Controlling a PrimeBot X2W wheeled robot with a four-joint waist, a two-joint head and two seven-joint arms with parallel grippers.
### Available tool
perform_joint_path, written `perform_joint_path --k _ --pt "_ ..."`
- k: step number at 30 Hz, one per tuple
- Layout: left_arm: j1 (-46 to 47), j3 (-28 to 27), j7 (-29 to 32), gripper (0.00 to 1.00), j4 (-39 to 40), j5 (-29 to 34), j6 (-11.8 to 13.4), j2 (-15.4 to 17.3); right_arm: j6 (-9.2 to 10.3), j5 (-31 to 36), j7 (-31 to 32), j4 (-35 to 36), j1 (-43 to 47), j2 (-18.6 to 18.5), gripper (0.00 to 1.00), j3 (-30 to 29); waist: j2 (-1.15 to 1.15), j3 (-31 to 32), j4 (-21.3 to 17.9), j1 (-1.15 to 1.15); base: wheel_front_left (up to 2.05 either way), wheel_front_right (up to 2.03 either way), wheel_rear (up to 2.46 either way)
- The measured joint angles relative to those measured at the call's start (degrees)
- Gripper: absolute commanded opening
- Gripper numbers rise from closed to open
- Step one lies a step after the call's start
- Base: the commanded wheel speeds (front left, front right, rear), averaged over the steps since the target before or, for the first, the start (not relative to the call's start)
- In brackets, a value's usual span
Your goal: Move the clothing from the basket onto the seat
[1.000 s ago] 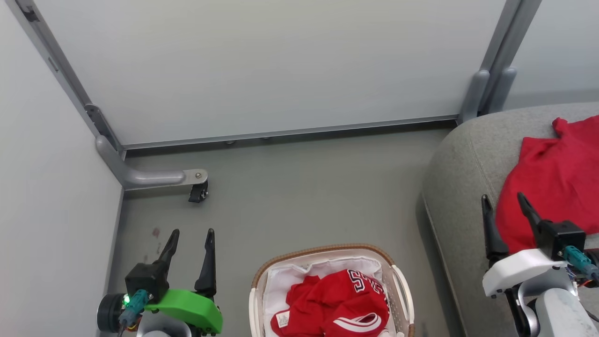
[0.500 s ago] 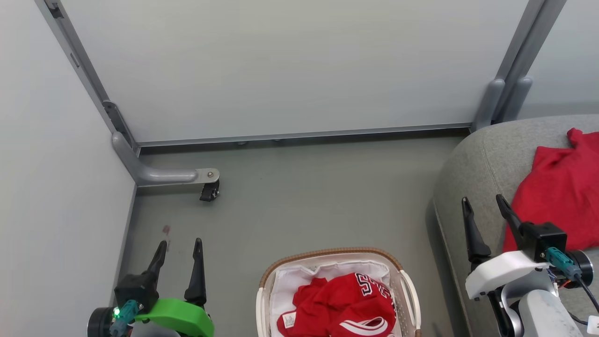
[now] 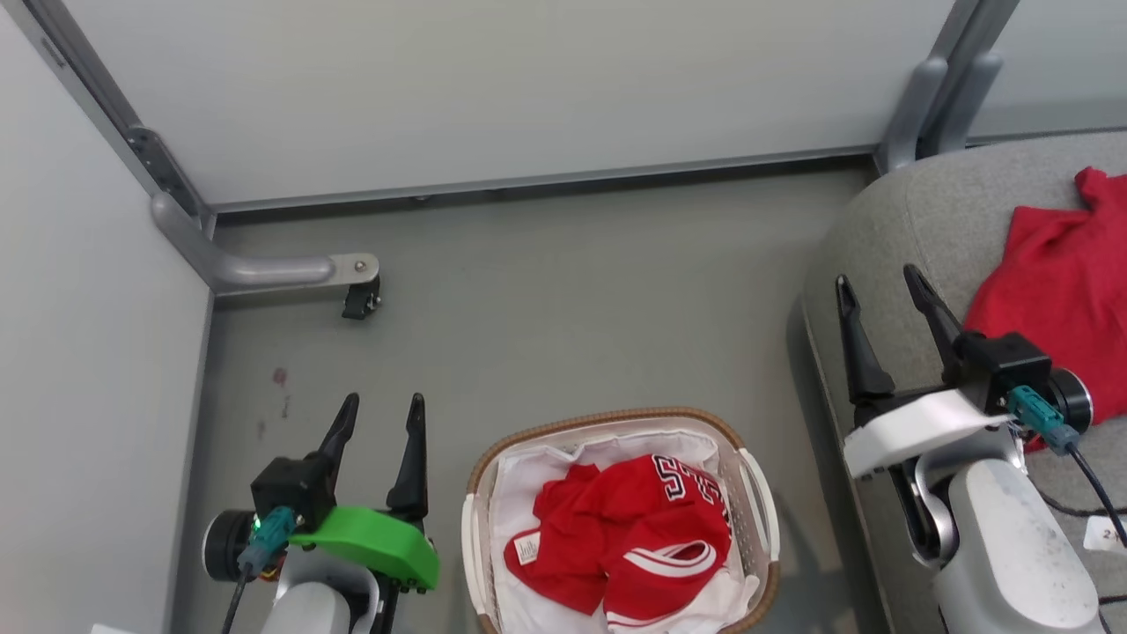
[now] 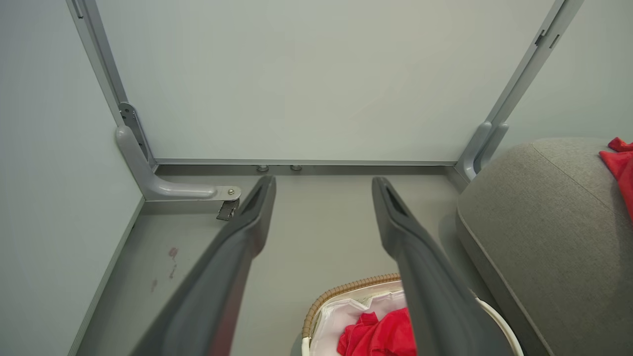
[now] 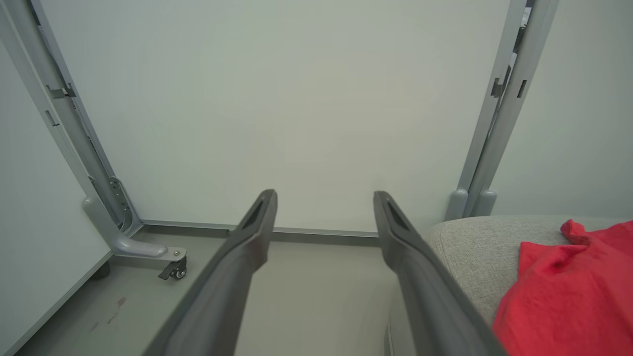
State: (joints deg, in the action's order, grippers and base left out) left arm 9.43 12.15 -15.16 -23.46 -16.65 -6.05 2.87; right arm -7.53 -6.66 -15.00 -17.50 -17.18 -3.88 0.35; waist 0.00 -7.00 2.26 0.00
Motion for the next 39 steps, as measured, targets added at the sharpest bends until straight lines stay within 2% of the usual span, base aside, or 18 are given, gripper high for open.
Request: perform_joint_path --k 9,20,31,39 --pt "9.84 5.30 0.00 1.00 -5.09 -1.08 -0.76 -0.09 0.00 0.00 0.00 3.14 -7.98 0.77 1.00 3.36 0.00 -9.47 -4.08 0.00 0.00 0.00 0.00" --pt "21.63 13.00 0.00 1.00 -17.89 -1.76 -1.32 -0.22 0.00 -4.28 0.00 8.59 -15.08 0.87 1.00 6.11 0.00 -21.22 -11.70 0.00 0.00 0.00 0.00" --pt "28.93 23.23 0.00 1.00 -29.60 -7.83 -1.34 0.68 0.00 -6.62 -0.01 13.17 -17.66 0.87 1.00 7.22 0.00 -31.32 -18.93 0.00 0.00 0.00 0.00" --pt "34.74 30.54 1.08 1.00 -38.43 -11.66 -1.34 2.01 0.00 -6.81 0.00 15.62 -18.44 0.93 1.00 7.09 0.00 -38.18 -22.12 0.01 0.00 0.00 0.00"
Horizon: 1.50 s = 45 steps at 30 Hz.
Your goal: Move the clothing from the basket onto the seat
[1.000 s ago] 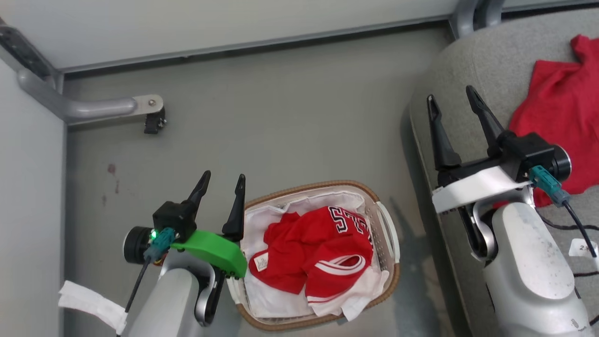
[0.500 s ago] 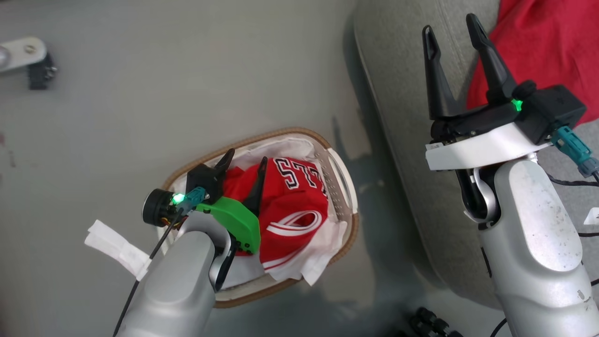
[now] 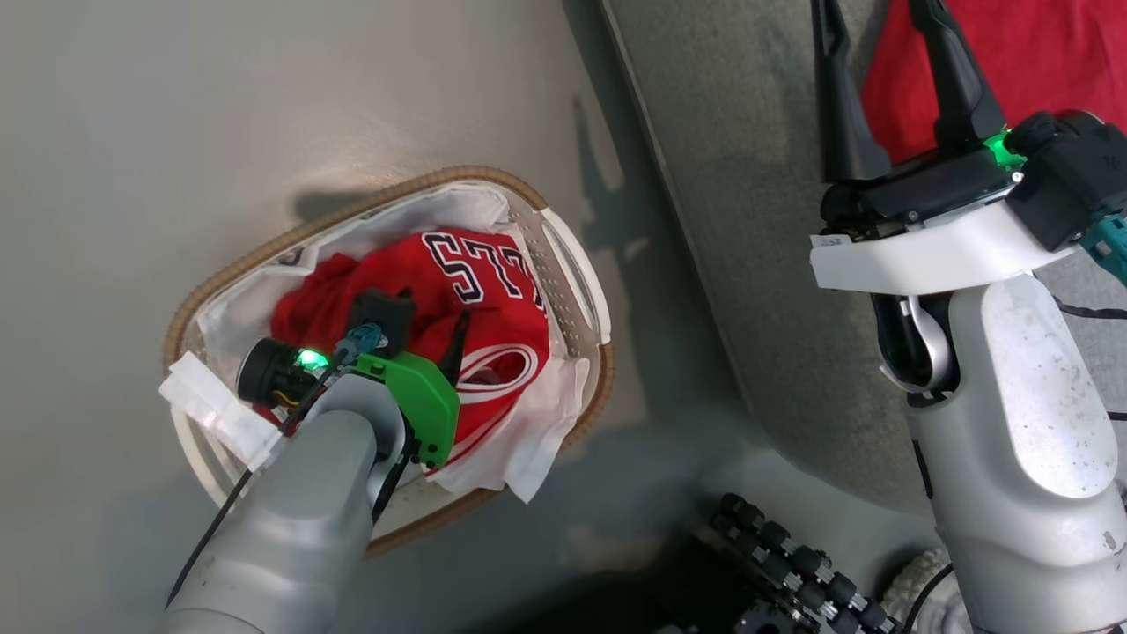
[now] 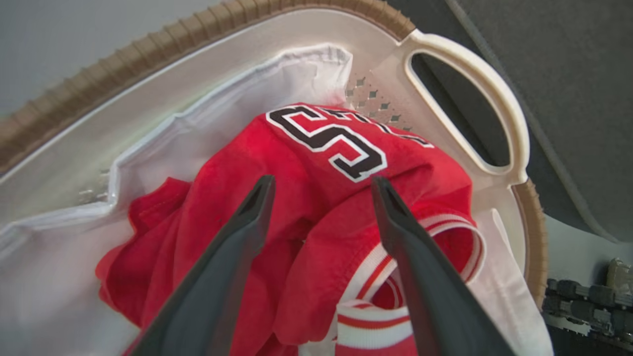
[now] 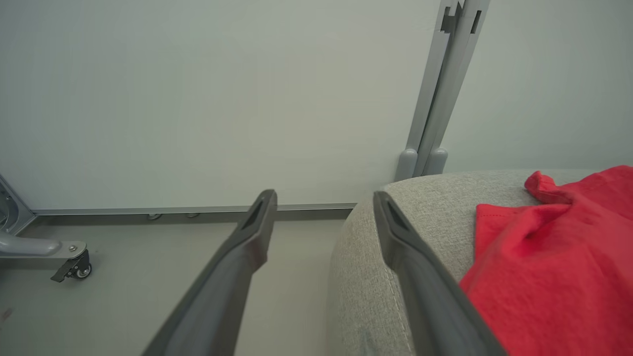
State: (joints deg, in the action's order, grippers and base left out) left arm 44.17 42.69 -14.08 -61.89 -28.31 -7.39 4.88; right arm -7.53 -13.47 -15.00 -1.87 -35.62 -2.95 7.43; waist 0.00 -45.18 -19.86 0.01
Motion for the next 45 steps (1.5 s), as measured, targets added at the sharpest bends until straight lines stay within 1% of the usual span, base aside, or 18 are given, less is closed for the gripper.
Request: perform_joint_path --k 9,15,20,21,22,28,34,40,45 --pt "2.66 7.72 3.00 1.00 -4.37 -2.57 0.00 -0.32 0.00 1.01 -0.01 2.37 0.15 0.02 1.00 -0.59 0.00 -4.17 -0.76 0.00 0.00 0.00 0.00" --pt "4.79 13.15 4.93 1.00 -6.89 -2.56 0.00 -0.05 0.00 1.71 0.00 4.30 0.37 0.05 1.00 0.11 0.00 -5.27 -0.29 0.00 0.00 0.00 0.00" --pt "4.88 17.62 7.38 1.00 -6.33 -3.89 0.00 0.09 0.00 1.89 0.00 4.97 0.34 0.07 1.00 0.58 0.00 -5.44 -0.06 0.00 0.00 0.00 0.00" --pt "4.88 18.38 7.69 0.73 -5.92 -4.57 0.00 0.26 0.00 1.89 0.00 5.02 0.32 0.07 1.00 0.75 0.00 -5.37 -0.03 0.00 0.00 0.00 0.00" --pt "4.87 19.00 7.90 0.00 -5.53 -5.43 0.00 0.53 0.00 1.90 0.00 5.04 0.27 0.08 1.00 0.92 0.00 -5.24 -0.03 0.00 0.00 0.00 0.00" --pt "4.77 21.87 6.89 0.00 -3.91 -9.79 0.00 1.89 0.00 1.94 0.00 4.87 -0.30 0.07 1.00 1.45 0.00 -4.41 -0.14 0.00 0.00 0.00 0.00" --pt "3.25 22.48 3.09 0.00 -3.43 -15.50 0.00 2.83 0.00 0.52 0.00 2.66 -1.64 0.09 1.00 3.38 0.00 -2.34 -0.76 0.00 0.00 0.00 0.00" --pt "-0.91 22.56 0.18 0.00 -2.18 -19.59 0.00 1.94 0.00 0.96 0.00 -0.76 -1.23 0.12 1.00 3.47 0.00 1.22 -0.74 0.00 0.00 0.00 0.00" --pt "-3.93 21.92 -0.70 0.00 -0.64 -22.07 0.00 1.16 0.00 1.54 -0.01 -3.56 0.24 0.13 1.00 3.09 0.00 5.68 0.54 0.00 0.00 0.00 0.00"
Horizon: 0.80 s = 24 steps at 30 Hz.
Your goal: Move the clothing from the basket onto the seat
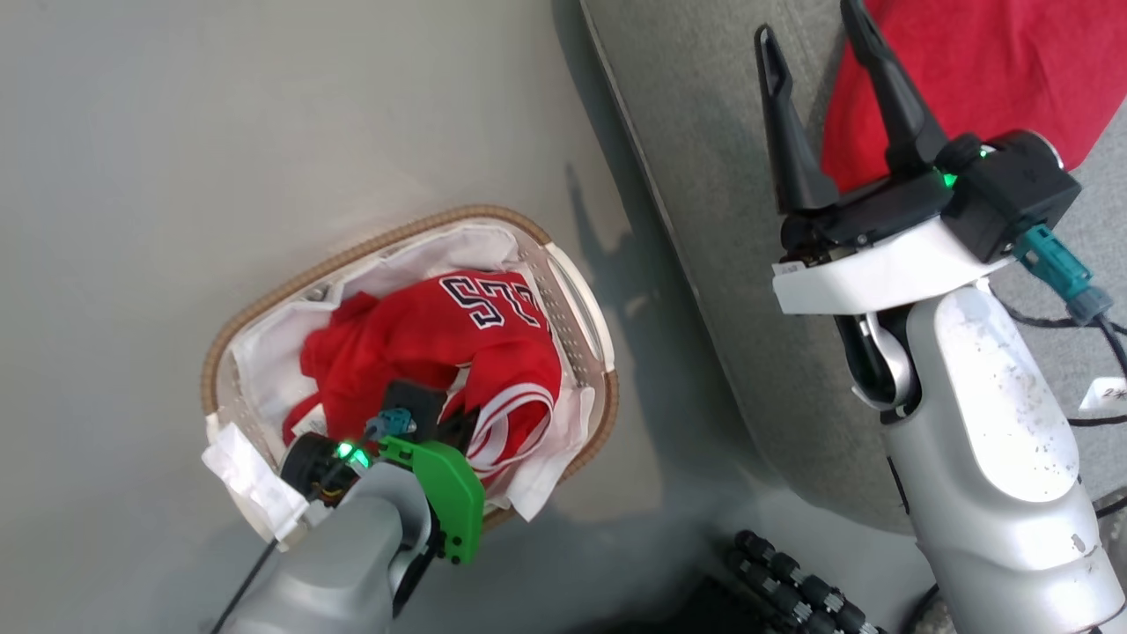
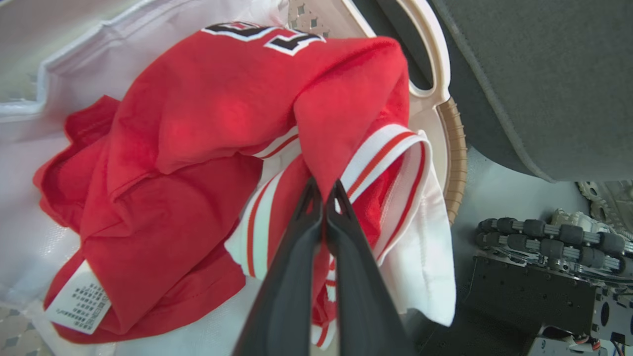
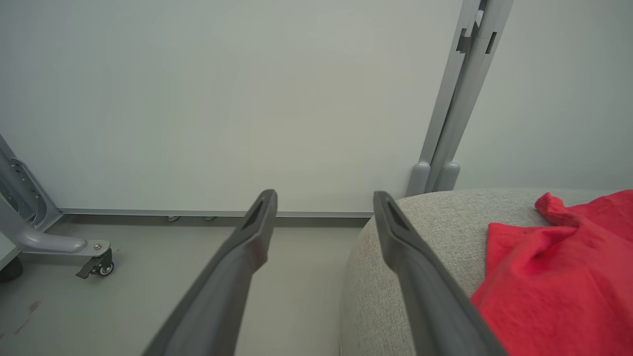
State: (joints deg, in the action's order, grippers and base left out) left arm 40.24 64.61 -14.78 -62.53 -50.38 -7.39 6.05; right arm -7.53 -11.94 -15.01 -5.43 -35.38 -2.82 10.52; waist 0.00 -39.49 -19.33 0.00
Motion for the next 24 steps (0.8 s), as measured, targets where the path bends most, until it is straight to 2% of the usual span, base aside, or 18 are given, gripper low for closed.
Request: perform_joint_path --k 7,20,24 --pt "-2.74 -6.24 -0.34 0.00 6.33 1.32 0.00 -0.46 0.00 0.97 0.00 -3.39 3.87 0.02 1.00 -0.67 0.00 6.94 2.50 0.00 0.00 0.00 0.00" --pt "-13.69 -19.74 -0.33 0.00 18.58 11.21 0.00 -1.27 0.00 1.01 0.00 -7.69 14.19 0.03 1.00 -2.41 0.00 19.48 8.59 0.00 0.00 0.00 0.00" --pt "-15.98 -22.12 -0.34 0.00 22.19 13.37 0.00 -1.54 0.00 0.54 0.01 -8.27 16.68 0.04 1.00 -2.56 0.00 22.69 10.56 0.00 0.00 0.00 0.00"
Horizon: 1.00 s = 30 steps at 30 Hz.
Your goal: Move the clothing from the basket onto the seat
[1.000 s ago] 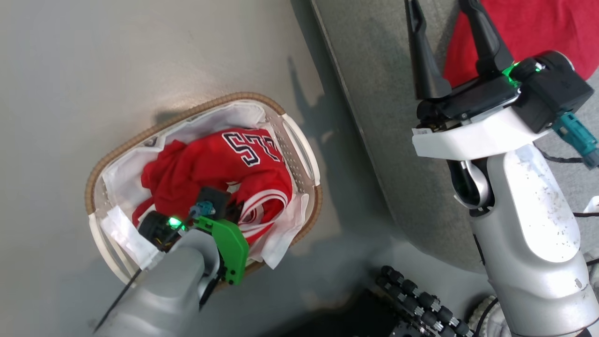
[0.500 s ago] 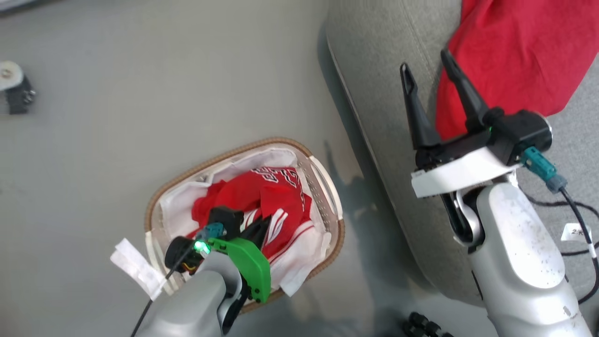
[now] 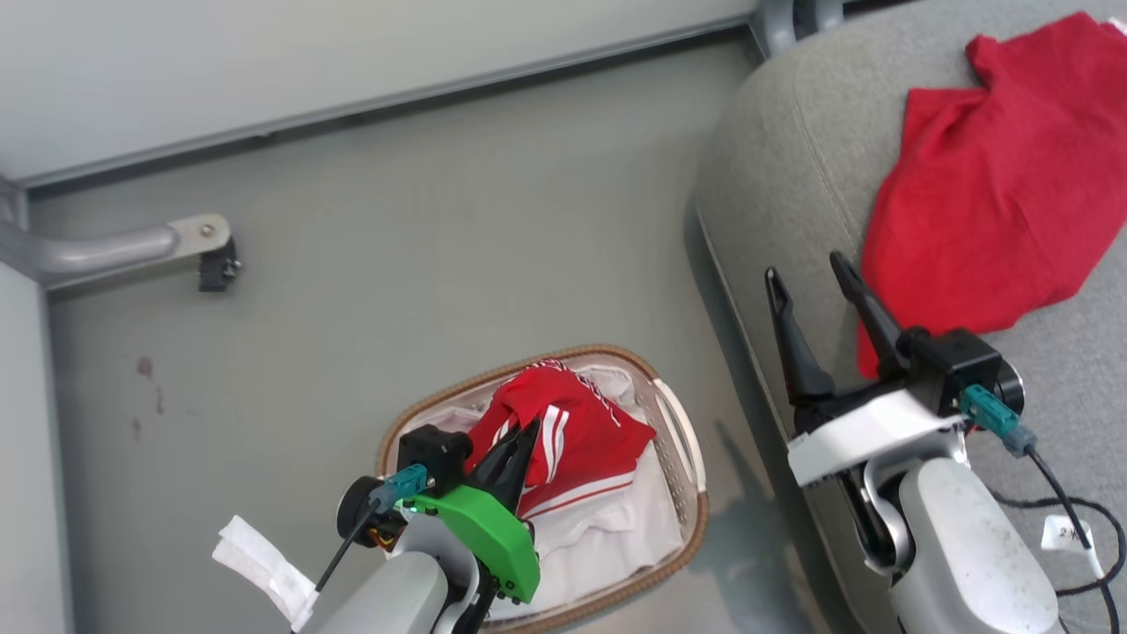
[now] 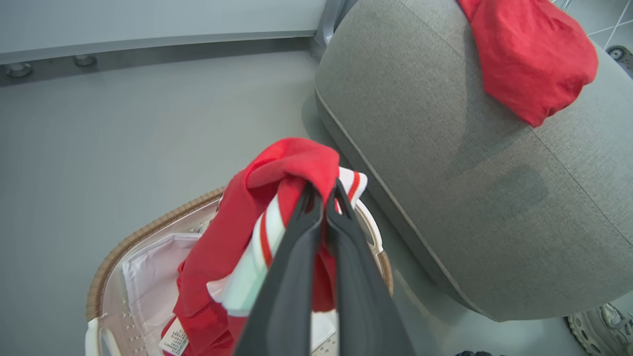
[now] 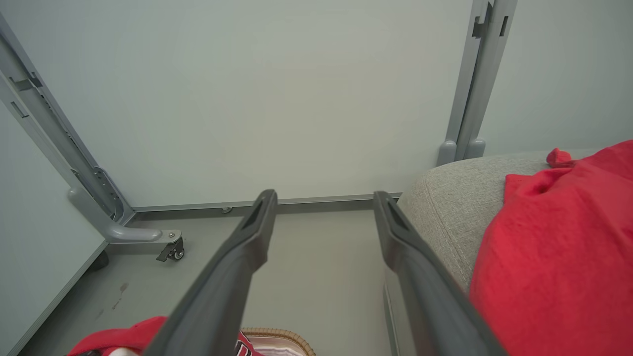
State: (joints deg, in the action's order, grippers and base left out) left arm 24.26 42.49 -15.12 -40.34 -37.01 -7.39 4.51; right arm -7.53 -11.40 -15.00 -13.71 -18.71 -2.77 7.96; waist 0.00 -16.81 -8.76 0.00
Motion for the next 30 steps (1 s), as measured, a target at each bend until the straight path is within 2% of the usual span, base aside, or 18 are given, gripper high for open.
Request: perform_joint_path --k 7,16,30 --pt "-2.24 -5.71 0.00 0.00 9.05 3.44 0.00 -0.35 0.00 -0.68 0.00 -0.82 4.16 -0.02 1.00 -0.13 0.00 6.18 3.92 0.00 0.00 0.00 0.00" --pt "-2.79 -11.15 0.01 0.00 18.36 5.48 0.00 -0.70 0.00 -0.77 0.00 -2.20 7.51 -0.02 1.00 1.10 0.00 11.77 6.91 0.00 0.00 0.00 0.00" --pt "-1.04 -13.69 0.00 0.00 25.02 5.83 0.00 -1.27 0.00 -1.18 0.00 -3.25 11.00 -0.03 1.00 4.32 0.00 17.36 9.39 0.00 0.00 0.00 0.00"
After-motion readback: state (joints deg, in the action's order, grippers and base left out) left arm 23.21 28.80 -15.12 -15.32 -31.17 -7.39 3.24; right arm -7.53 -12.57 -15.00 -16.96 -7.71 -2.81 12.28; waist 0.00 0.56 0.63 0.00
